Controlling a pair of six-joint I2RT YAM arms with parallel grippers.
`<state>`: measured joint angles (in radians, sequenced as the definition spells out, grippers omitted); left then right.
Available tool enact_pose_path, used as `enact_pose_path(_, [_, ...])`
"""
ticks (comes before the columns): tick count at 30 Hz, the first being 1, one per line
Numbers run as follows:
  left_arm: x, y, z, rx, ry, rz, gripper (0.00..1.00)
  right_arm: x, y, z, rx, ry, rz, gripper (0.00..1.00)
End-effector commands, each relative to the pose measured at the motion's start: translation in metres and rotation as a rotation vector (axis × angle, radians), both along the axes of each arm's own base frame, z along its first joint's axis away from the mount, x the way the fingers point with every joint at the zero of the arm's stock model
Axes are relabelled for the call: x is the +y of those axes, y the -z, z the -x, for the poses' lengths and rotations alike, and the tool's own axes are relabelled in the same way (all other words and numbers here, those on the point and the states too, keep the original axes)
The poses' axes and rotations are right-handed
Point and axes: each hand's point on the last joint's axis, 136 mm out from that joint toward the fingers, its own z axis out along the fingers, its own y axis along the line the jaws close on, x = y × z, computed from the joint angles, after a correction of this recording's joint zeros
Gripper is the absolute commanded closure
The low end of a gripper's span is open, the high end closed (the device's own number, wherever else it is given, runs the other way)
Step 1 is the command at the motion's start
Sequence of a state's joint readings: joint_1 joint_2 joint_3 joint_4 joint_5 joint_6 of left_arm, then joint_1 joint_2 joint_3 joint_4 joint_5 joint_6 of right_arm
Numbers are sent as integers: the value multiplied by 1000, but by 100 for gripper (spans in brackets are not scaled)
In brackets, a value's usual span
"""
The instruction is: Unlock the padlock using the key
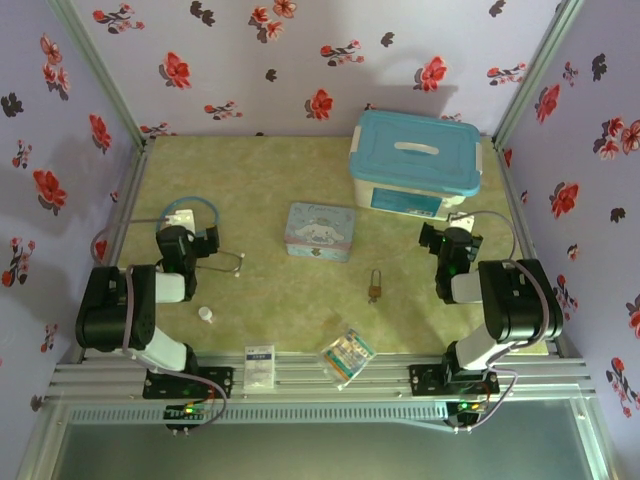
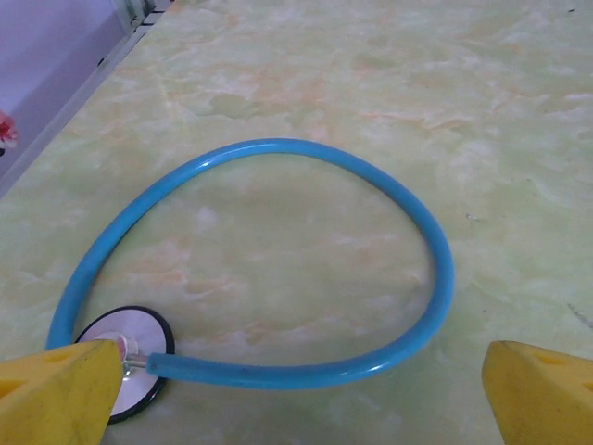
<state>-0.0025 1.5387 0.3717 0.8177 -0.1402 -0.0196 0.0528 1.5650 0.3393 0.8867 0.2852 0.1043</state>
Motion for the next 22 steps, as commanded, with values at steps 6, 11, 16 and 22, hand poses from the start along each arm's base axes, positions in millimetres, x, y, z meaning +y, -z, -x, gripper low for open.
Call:
enact_pose_path(6, [3, -23, -11, -97, -34, -18, 0, -9, -21, -11, -71, 44, 8, 1])
enact_pose_path(11, [0, -23, -12, -93, -23, -23, 0, -9, -20, -11, -66, 45, 9, 1])
enact_pose_path(16, [-2, -23, -13, -90, -11, -23, 0, -9, -21, -11, -68, 45, 9, 1])
enact_pose_path(22, [-2, -22, -13, -84, 4, -3, 0, -9, -21, -11, -68, 44, 10, 1])
